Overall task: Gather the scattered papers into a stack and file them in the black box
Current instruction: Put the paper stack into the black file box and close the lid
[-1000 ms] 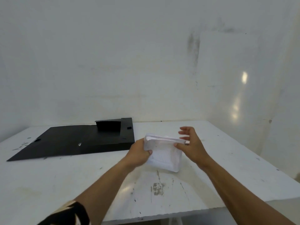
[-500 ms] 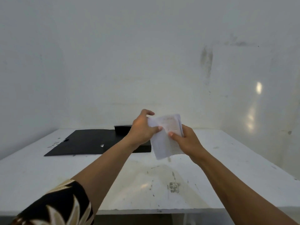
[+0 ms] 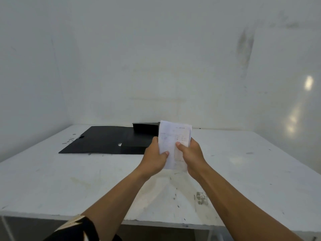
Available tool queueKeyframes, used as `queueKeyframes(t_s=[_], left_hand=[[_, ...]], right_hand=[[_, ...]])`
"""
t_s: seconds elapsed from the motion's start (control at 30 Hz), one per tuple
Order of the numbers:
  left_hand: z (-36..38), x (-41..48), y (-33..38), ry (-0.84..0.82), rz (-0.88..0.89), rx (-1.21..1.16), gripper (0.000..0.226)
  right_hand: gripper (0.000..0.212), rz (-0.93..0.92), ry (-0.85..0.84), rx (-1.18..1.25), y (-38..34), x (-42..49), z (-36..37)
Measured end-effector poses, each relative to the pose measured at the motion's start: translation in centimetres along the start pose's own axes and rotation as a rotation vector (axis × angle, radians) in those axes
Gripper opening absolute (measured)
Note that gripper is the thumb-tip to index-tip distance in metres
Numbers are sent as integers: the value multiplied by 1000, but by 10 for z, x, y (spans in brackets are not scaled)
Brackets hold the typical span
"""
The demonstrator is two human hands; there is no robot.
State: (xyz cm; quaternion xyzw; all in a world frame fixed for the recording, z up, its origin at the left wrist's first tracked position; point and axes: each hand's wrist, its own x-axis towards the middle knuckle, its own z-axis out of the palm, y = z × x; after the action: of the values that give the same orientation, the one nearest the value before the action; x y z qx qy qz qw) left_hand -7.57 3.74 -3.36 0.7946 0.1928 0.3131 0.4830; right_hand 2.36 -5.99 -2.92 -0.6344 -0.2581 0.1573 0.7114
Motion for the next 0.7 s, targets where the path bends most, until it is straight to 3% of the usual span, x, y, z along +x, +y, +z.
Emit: queueKeyframes(t_s=[0.23, 0.4, 0.57, 0.7], left_hand=[[-51, 93, -8, 189, -213, 33, 38], [-81, 171, -39, 253, -444, 96, 37], [-76, 212, -80, 169, -587, 318, 37], [-56, 228, -98, 53, -616, 445, 37]], right_hand=[[21, 71, -86, -97, -10, 97, 40], [46, 7, -61, -620, 17, 151, 55], [67, -5, -124, -1044, 60, 168, 68], [70, -64, -141, -1150, 74, 171, 69]])
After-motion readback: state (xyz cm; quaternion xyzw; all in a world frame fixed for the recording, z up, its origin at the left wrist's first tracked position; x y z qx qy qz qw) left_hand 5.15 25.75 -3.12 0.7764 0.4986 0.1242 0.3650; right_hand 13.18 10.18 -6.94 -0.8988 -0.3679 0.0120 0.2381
